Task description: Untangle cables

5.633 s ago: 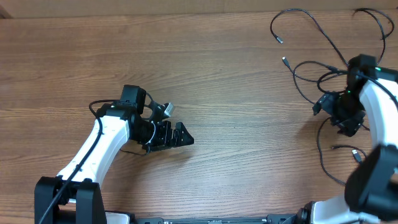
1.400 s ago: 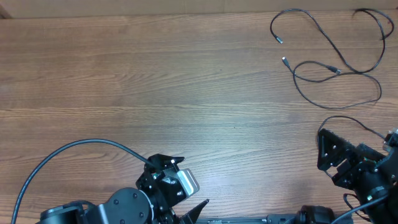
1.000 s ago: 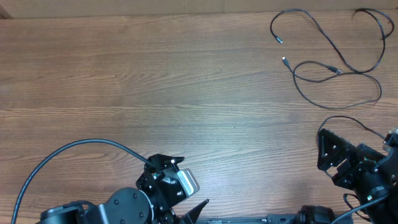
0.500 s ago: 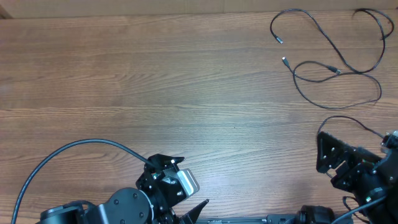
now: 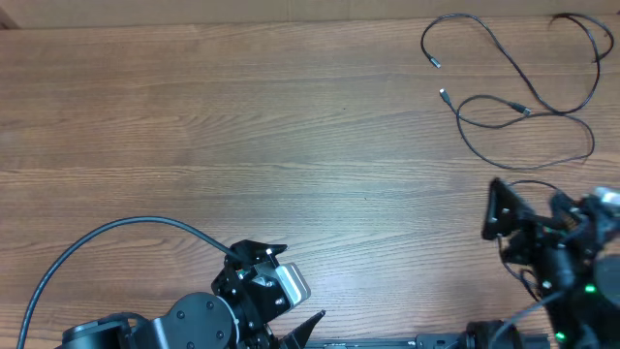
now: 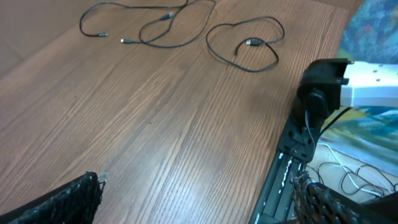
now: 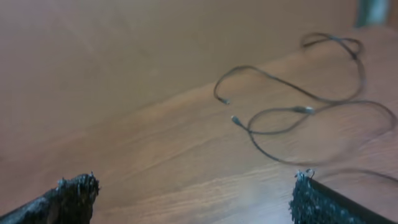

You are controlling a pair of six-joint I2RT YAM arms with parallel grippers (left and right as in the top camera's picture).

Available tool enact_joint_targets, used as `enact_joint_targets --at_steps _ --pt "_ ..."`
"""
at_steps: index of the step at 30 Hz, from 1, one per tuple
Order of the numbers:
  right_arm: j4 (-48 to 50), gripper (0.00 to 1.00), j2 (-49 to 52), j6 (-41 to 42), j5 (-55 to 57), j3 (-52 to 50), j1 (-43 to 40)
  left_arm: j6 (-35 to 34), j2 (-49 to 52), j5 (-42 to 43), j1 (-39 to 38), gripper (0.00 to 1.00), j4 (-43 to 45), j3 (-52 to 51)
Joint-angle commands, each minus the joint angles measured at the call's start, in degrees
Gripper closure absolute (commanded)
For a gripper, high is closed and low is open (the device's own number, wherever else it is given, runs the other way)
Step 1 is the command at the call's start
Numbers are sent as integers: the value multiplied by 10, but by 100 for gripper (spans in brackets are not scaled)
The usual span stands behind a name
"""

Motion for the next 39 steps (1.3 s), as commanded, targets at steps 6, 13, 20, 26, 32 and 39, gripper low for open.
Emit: enact_joint_targets --at_steps 6,13,20,26,32,39 --pt "186 0 -101 -16 3 -205 7 13 0 -8 -3 1 2 11" --pt "319 0 -159 -106 -73 -314 -17 13 0 -7 -3 1 2 11" --pt "348 0 -209 -138 -82 -377 -33 13 0 -8 -3 0 2 11" --pt "406 0 -243 -138 -81 -436 -40 13 0 -8 -3 0 2 11" --pt "453 0 -254 -138 -81 -478 -40 13 0 -7 -3 1 2 11" --pt "513 0 -254 -138 -81 -529 -36 13 0 -8 -3 1 2 11"
